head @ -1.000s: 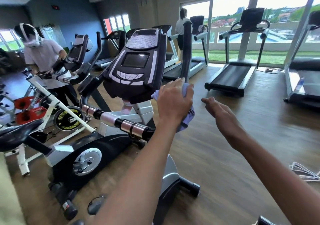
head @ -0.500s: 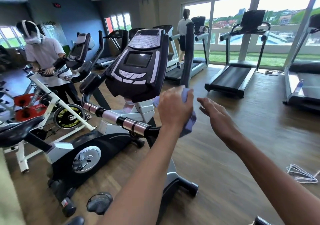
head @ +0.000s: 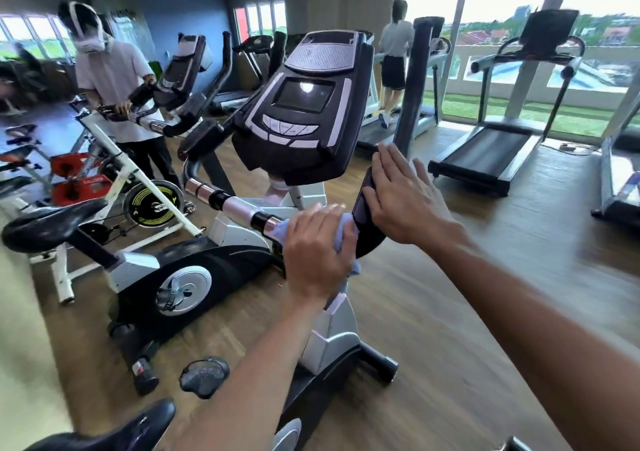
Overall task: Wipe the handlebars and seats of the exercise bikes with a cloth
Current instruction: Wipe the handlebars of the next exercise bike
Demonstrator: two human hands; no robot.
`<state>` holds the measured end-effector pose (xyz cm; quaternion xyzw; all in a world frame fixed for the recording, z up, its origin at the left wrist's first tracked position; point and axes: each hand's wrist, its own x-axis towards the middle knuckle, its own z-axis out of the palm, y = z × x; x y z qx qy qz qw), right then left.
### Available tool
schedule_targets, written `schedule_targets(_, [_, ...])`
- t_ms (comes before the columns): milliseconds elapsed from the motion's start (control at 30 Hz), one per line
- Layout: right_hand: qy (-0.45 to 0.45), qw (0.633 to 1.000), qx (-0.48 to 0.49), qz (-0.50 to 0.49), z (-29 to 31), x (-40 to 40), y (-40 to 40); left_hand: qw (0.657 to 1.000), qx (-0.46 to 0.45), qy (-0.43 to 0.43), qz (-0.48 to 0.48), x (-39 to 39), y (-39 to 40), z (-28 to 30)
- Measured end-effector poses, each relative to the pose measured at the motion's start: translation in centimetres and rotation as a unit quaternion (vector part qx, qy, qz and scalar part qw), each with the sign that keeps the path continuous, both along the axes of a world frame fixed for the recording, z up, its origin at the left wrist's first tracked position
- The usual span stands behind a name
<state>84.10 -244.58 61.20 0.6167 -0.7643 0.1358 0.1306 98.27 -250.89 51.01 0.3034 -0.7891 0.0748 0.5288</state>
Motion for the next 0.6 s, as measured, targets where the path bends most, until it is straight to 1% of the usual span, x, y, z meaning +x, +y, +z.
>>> schedule_targets(100, [0.020, 1.000, 0.008, -0.015, -1.0, -0.2, -0.1, 0.997, -0.023, -0.018, -0.073, 1.5, -2.9, 0.3])
schedule_targets(167, [0.041, 0.999, 0.008, -0.018, -1.3, -0.4, 0.1, 0.997, -0.027, 0.004, -0.078, 1.8, -3.6, 0.3])
schedule_targets(233, [0.064, 0.998, -0.009, -0.013, -2.0, -0.6, 0.5, 0.996, 0.002, 0.077, -0.039, 0.8, -2.5, -0.1])
schedule_targets(300, [0.078, 0.996, -0.031, -0.007, -2.9, -0.7, 0.8, 0.984, 0.047, 0.166, 0.037, -0.9, -0.2, -0.6])
schedule_targets(333, [0.079, 0.996, -0.042, -0.004, -3.3, -0.7, 0.7, 0.977, 0.065, 0.193, 0.070, -1.9, 1.0, -0.7])
schedule_targets(367, [0.079, 0.996, -0.052, -0.002, -3.6, -0.7, 0.6, 0.974, 0.070, 0.198, 0.089, -2.5, 1.9, -0.8])
schedule_targets(400, [0.077, 0.995, -0.061, 0.000, -3.8, -0.7, 0.4, 0.978, 0.058, 0.181, 0.083, -2.4, 2.3, -0.7])
schedule_targets(467, [0.084, 0.995, -0.062, 0.002, -3.7, -0.9, 0.5, 0.996, -0.002, 0.092, -0.003, -0.4, 0.9, -0.5])
schedule_targets(500, [0.096, 0.994, -0.058, 0.005, -3.7, -1.0, 0.8, 0.998, -0.010, 0.052, -0.033, 1.4, -0.9, -0.4])
schedule_targets(533, [0.111, 0.992, -0.057, 0.008, -3.8, -1.2, 1.1, 0.999, 0.015, 0.038, -0.035, 3.1, -3.0, -0.2])
schedule_targets(600, [0.120, 0.990, -0.066, 0.012, -3.9, -1.1, 1.8, 0.989, 0.116, 0.093, 0.027, 6.2, -7.0, 0.5])
